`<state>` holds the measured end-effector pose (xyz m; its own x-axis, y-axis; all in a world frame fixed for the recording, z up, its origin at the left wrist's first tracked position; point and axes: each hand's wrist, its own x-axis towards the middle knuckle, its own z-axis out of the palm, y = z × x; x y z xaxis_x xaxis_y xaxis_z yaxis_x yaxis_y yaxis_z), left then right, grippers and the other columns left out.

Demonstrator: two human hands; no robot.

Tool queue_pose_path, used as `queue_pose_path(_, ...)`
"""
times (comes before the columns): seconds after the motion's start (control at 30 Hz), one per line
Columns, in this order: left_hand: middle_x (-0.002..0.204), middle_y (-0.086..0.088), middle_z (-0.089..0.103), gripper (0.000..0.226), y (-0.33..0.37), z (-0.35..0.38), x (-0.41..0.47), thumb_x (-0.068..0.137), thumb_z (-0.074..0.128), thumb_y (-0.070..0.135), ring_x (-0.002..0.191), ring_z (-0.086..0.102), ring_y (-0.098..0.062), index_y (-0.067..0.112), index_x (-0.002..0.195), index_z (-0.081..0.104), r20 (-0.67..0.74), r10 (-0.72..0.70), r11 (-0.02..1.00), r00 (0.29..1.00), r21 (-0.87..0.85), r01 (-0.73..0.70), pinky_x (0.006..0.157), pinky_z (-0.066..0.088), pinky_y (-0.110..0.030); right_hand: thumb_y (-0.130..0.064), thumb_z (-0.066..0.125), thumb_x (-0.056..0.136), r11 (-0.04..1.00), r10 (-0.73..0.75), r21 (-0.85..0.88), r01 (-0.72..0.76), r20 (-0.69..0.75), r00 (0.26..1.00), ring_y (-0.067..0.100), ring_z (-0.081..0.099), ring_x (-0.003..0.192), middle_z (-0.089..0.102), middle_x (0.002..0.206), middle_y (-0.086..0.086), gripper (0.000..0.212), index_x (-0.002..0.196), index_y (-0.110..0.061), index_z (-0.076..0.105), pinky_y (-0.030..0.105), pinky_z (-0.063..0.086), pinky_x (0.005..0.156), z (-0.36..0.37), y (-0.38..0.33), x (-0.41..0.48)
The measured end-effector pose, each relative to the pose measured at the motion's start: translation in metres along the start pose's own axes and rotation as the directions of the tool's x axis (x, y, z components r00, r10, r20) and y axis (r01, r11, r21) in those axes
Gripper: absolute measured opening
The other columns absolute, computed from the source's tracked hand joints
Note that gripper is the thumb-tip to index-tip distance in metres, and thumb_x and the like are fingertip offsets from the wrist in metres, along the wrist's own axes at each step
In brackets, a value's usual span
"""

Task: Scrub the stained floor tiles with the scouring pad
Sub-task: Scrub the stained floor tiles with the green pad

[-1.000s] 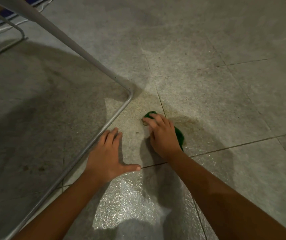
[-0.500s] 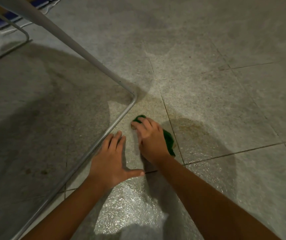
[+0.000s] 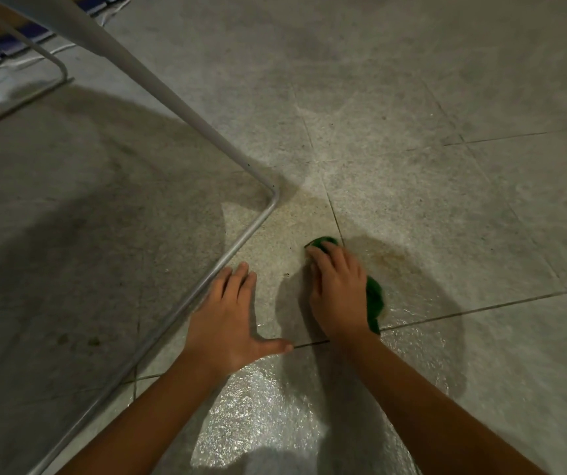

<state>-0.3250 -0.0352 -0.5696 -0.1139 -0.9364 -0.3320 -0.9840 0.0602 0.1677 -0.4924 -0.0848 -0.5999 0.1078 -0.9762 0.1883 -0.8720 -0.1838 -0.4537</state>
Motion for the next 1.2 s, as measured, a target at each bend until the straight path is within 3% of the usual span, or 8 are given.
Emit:
queue_pose_path(0.17,0.158,0.007,-0.009,0.149,0.001,-0.002,0.0,0.026,-0.009,0.099,0.144,-0.009,-0.016,0.018,0.151,-0.002,0.013,-0.011,1.0,1.0,0.003,0.011,0.117,0.015,-0.034,-0.009,0.042,0.088,0.996,-0.084,-0.007,0.085,0.092,0.992,0.032,0.043,0.12,0.052,0.127,0.014,0.037,0.123,-0.008,0.055,0.044,0.029,0.102,0.002,-0.006,0.032)
queue_pose_path(0.33,0.157,0.007,-0.007,0.13,0.006,-0.012,-0.001,0.052,0.039,0.092,0.144,-0.007,-0.016,0.017,0.151,0.0,0.07,-0.032,0.999,0.997,0.006,0.032,0.117,0.016,-0.034,-0.008,0.044,0.093,0.998,0.03,-0.053,-0.026,0.07,0.997,0.029,0.035,0.127,0.046,0.134,0.013,0.036,0.129,-0.01,0.05,0.041,0.02,0.107,-0.013,0.027,0.047)
queue_pose_path(0.43,0.157,0.007,-0.004,0.127,0.009,-0.016,-0.002,0.057,0.048,0.087,0.144,-0.005,-0.016,0.017,0.151,0.002,0.078,-0.03,0.999,0.996,0.026,0.028,0.116,0.019,-0.035,-0.011,0.045,0.093,0.996,0.086,-0.039,-0.086,0.005,0.996,0.035,0.041,0.121,0.051,0.127,0.016,0.032,0.123,-0.007,0.054,0.046,0.026,0.103,-0.02,0.041,0.03)
queue_pose_path(0.57,0.157,0.006,-0.001,0.125,0.01,-0.018,0.0,0.057,0.052,0.086,0.143,-0.002,-0.015,0.016,0.151,0.005,0.071,-0.027,0.999,0.997,0.022,0.025,0.114,0.023,-0.035,-0.008,0.049,0.089,0.989,0.134,-0.055,-0.134,-0.004,0.991,0.037,0.045,0.118,0.055,0.123,0.017,0.033,0.12,-0.005,0.057,0.05,0.028,0.102,-0.016,0.026,0.002)
queue_pose_path(0.67,0.156,0.006,0.0,0.126,0.011,-0.019,-0.001,0.057,0.052,0.085,0.143,-0.002,-0.015,0.016,0.15,0.005,0.073,-0.033,0.999,0.997,0.016,0.032,0.114,0.023,-0.036,-0.018,0.035,0.085,0.999,0.028,-0.028,-0.027,0.036,0.999,0.037,0.052,0.109,0.059,0.117,0.015,0.04,0.113,-0.007,0.061,0.049,0.038,0.094,-0.009,0.01,-0.001)
queue_pose_path(0.83,0.157,0.006,-0.002,0.126,0.01,-0.018,-0.001,0.056,0.052,0.086,0.144,-0.003,-0.017,0.017,0.15,0.005,0.085,-0.041,0.999,0.996,0.006,0.04,0.115,0.025,-0.04,-0.008,0.046,0.091,0.999,0.009,-0.048,-0.004,0.107,0.994,0.029,0.032,0.128,0.044,0.136,0.013,0.04,0.131,-0.011,0.047,0.04,0.019,0.107,-0.014,0.019,0.031)
queue_pose_path(1.0,0.157,0.004,-0.003,0.125,0.012,-0.023,0.0,0.058,0.044,0.088,0.144,-0.001,-0.019,0.014,0.15,0.002,0.121,-0.032,0.997,0.992,0.076,0.022,0.114,0.024,-0.04,-0.01,0.047,0.093,0.994,0.1,-0.047,-0.098,0.045,0.994,0.033,0.037,0.125,0.048,0.132,0.014,0.035,0.127,-0.009,0.052,0.044,0.022,0.106,-0.025,0.042,0.014)
queue_pose_path(1.2,0.154,0.004,0.017,0.115,0.027,-0.021,0.015,0.055,0.033,0.09,0.14,0.018,-0.015,0.018,0.144,0.028,-0.144,0.106,0.992,0.984,-0.051,-0.115,0.112,0.023,-0.032,-0.023,0.035,0.089,0.998,0.049,-0.034,-0.049,0.022,0.999,0.032,0.052,0.11,0.058,0.12,0.01,0.04,0.118,-0.013,0.059,0.044,0.039,0.093,-0.029,0.044,-0.034)
